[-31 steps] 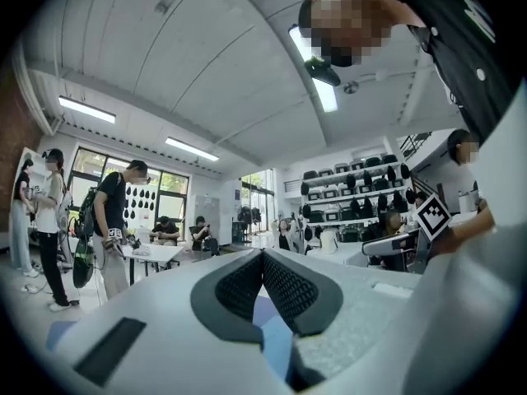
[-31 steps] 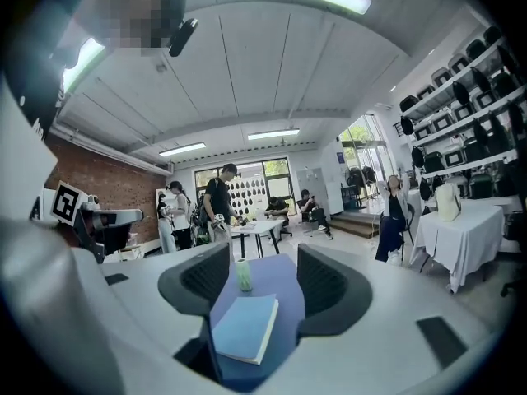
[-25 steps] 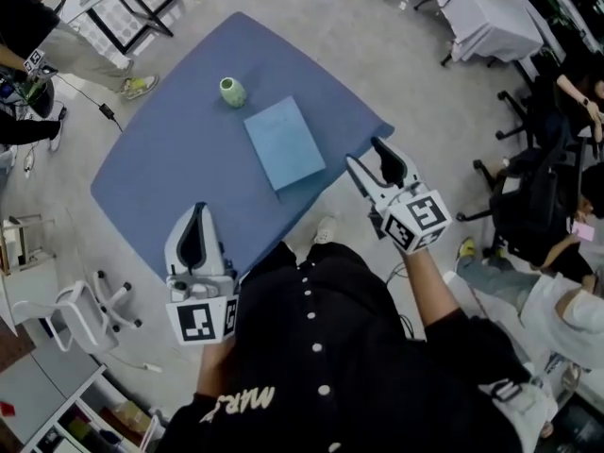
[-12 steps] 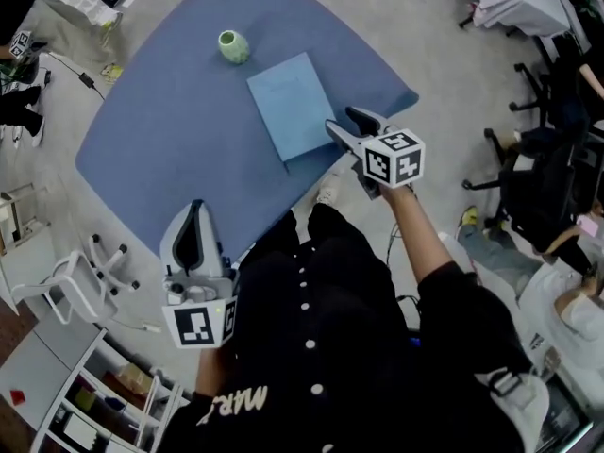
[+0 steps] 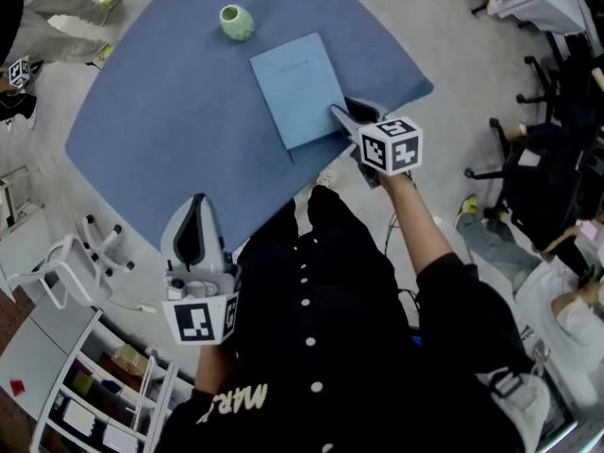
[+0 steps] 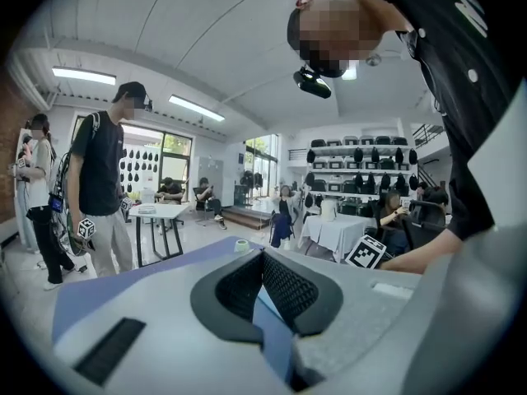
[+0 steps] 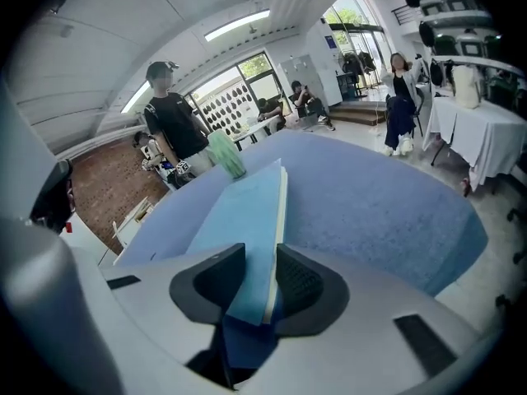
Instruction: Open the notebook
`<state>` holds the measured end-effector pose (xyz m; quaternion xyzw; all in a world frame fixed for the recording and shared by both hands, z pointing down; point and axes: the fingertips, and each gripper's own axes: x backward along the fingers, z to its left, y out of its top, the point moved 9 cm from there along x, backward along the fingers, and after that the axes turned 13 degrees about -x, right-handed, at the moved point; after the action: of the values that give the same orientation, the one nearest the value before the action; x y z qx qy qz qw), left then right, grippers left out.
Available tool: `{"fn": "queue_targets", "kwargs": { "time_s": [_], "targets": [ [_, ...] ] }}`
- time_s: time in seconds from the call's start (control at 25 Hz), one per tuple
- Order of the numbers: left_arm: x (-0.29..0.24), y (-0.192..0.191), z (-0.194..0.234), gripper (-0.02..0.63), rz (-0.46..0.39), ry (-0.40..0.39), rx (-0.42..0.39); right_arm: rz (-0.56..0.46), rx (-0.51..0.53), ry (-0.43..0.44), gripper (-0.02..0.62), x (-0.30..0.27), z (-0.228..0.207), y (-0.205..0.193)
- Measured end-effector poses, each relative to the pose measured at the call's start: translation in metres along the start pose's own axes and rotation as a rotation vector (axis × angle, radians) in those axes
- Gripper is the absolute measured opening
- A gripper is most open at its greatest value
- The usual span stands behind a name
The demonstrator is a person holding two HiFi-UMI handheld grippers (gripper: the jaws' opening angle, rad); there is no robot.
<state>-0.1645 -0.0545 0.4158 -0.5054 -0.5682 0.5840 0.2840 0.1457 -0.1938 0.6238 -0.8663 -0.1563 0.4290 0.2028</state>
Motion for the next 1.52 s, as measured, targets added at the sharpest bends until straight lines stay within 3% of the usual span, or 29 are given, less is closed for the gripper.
{"fn": "queue_targets", "kwargs": {
  "time_s": [0.32, 0.72, 1.12, 1.52],
  "targets": [
    [-0.001, -0.004, 0.004, 0.003, 0.012, 0.010, 0.010, -0.027, 0.040, -0.035, 0.048, 0.001, 0.002, 0.003],
    [0.012, 0.008, 0.005, 0.003, -0.019, 0.032, 0.002, -0.070, 0.089, -0.061, 0.017, 0.021, 0.028, 0.008],
    [0.030, 0.026, 0.009, 0.003, -0.068, 0.057, 0.001, -0.160, 0.310, -0.102, 0.014, 0.058, 0.134, 0.018],
    [0.047, 0.009, 0.025, 0.003, -0.048, 0.082, 0.016, -0.227, 0.500, -0.066, 0.020, 0.016, 0.236, -0.021]
  ]
}}
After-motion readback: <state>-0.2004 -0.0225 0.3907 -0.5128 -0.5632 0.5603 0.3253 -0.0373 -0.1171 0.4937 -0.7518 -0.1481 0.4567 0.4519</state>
